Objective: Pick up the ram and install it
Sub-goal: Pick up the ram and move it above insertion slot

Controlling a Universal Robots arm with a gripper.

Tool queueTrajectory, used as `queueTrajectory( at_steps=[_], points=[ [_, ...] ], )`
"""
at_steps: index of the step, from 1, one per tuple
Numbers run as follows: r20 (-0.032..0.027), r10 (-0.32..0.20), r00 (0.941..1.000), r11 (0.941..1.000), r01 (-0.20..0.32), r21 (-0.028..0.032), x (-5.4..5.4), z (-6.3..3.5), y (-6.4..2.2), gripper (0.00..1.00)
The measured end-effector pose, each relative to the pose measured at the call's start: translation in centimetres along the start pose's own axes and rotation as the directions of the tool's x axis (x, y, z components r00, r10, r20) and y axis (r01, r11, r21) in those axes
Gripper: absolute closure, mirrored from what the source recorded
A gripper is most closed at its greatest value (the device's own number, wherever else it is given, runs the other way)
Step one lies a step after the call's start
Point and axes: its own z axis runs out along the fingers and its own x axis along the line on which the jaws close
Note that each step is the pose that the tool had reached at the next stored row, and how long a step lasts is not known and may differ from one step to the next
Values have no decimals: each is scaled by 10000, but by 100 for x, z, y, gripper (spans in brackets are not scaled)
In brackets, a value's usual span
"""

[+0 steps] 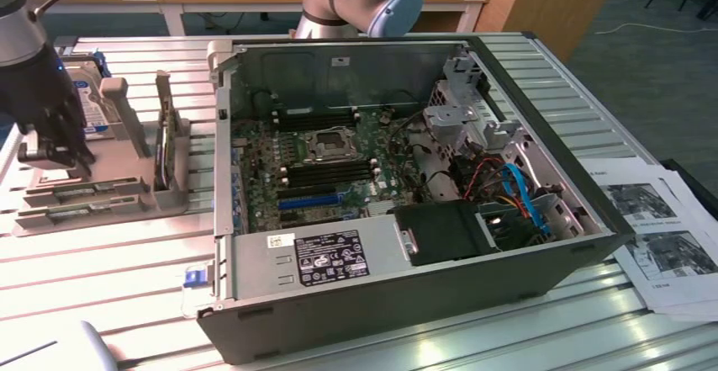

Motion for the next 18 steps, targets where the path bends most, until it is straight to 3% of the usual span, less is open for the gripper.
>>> queueTrajectory(
  at_steps=[18],
  points=[
    [1,2,10000,10000,-2,1,4,65,1,70]
  ],
)
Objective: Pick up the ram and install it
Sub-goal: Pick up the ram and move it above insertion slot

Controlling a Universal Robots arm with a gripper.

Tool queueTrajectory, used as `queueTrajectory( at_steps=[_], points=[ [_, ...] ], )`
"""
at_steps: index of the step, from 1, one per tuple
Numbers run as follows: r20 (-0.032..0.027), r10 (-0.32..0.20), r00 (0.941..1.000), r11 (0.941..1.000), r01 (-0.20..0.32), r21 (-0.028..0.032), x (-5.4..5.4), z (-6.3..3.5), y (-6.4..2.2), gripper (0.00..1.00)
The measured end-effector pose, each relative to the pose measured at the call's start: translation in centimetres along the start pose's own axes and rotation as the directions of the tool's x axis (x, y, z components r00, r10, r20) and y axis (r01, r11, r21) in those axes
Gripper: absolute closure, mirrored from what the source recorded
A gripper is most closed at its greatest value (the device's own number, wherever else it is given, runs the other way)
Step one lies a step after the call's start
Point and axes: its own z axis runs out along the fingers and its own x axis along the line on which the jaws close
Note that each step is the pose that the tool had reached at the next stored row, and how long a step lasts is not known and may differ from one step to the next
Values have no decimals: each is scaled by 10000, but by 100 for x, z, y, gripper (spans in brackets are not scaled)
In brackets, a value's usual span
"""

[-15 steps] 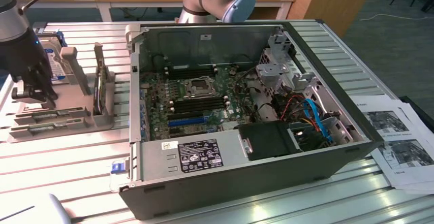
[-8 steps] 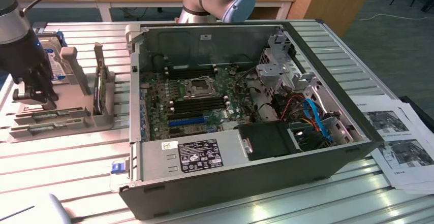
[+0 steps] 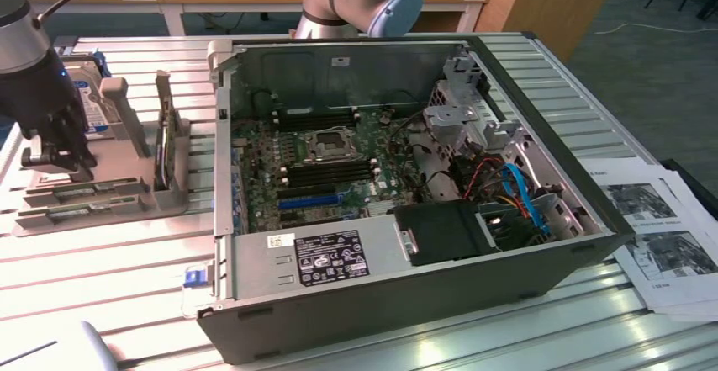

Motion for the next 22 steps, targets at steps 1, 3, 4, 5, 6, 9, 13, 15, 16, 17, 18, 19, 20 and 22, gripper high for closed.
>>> queueTrajectory(
  at_steps=[1,3,4,5,6,9,13,15,16,17,18,19,20,22],
  points=[
    [0,0,10000,10000,0,0,4,0,0,70],
    [-1,-1,10000,10000,1,-1,13,-1,0,70],
    [-1,-1,10000,10000,1,-1,18,-1,0,70],
    [-1,-2,10000,10000,2,-1,23,-1,0,70],
    [-1,-1,10000,10000,1,-2,29,-1,0,70],
    [-1,-1,10000,10000,1,-1,47,-1,0,70],
    [-1,-1,10000,10000,1,-2,74,-1,1,70],
    [-1,-1,10000,10000,1,-2,87,-1,0,70],
    [-1,-2,10000,10000,2,-2,93,-1,1,70],
    [-1,-2,10000,10000,2,-1,106,-1,1,70],
    [-1,-2,10000,10000,2,-1,113,-1,1,70],
    [-1,-1,10000,10000,1,-1,125,0,1,70],
    [-2,-1,10000,10000,1,-3,139,-1,1,70],
    [-1,-1,10000,10000,1,-2,151,-1,1,70]
  ],
)
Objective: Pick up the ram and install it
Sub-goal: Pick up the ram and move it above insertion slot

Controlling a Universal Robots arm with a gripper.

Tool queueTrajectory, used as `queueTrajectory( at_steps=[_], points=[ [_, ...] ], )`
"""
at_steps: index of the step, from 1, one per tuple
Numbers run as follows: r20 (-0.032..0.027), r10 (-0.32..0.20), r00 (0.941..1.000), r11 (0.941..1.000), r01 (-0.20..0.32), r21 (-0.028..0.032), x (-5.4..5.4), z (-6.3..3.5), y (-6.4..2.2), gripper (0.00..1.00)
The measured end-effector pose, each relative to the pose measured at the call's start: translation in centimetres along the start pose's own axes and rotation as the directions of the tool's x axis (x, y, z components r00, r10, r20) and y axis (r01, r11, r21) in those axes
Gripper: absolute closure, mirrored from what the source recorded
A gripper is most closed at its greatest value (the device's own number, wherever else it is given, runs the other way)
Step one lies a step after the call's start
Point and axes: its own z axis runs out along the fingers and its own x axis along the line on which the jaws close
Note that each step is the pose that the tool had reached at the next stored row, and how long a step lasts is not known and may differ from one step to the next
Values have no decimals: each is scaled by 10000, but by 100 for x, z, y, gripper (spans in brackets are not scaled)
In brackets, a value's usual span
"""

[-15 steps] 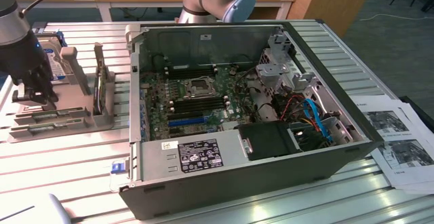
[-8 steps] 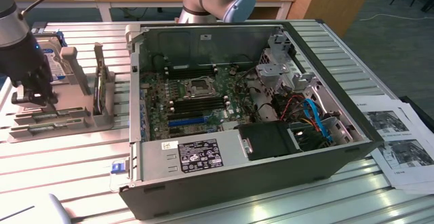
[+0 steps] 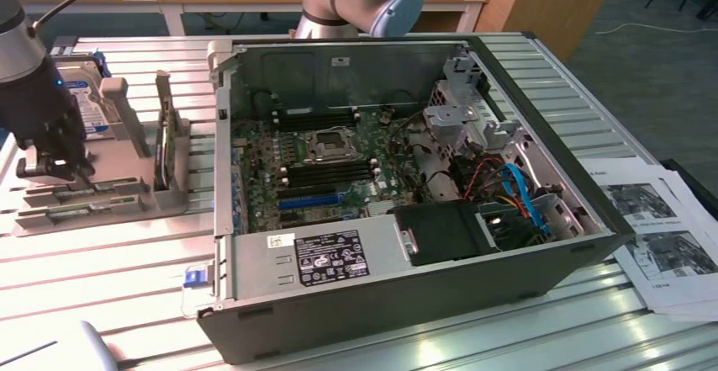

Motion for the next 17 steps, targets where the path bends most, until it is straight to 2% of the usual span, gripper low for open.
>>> queueTrajectory(
  at_steps=[17],
  points=[
    [0,-2,10000,10000,2,11,39,20,0,70]
  ],
)
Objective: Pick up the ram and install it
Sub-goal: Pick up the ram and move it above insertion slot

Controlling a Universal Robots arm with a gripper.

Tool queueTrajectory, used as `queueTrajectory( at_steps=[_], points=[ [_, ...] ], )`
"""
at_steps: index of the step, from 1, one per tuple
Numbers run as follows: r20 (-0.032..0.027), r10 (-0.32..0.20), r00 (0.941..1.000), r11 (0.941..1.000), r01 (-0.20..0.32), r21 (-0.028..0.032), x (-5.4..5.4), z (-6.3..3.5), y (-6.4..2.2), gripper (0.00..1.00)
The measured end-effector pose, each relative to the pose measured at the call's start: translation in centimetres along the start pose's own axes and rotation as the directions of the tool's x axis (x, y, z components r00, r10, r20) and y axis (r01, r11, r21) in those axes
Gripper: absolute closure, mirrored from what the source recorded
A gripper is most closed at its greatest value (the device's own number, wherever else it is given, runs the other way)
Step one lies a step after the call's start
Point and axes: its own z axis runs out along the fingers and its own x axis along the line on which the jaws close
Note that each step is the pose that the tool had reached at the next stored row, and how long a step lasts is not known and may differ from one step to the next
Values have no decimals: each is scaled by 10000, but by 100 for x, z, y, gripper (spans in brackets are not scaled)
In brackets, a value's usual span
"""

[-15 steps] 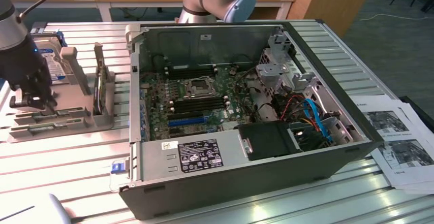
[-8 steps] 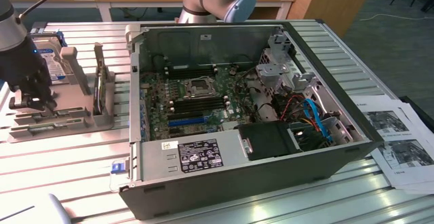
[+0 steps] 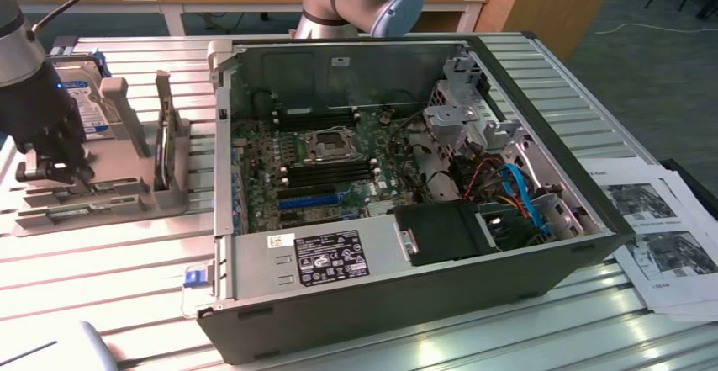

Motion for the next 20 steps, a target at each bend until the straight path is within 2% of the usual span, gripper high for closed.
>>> queueTrajectory(
  at_steps=[6,13,20],
  points=[
    [1,0,10000,10000,0,5,-1,4,0,70],
    [0,0,10000,10000,0,85,0,6,17,70],
    [-1,0,10000,10000,0,94,0,16,18,70]
  ],
)
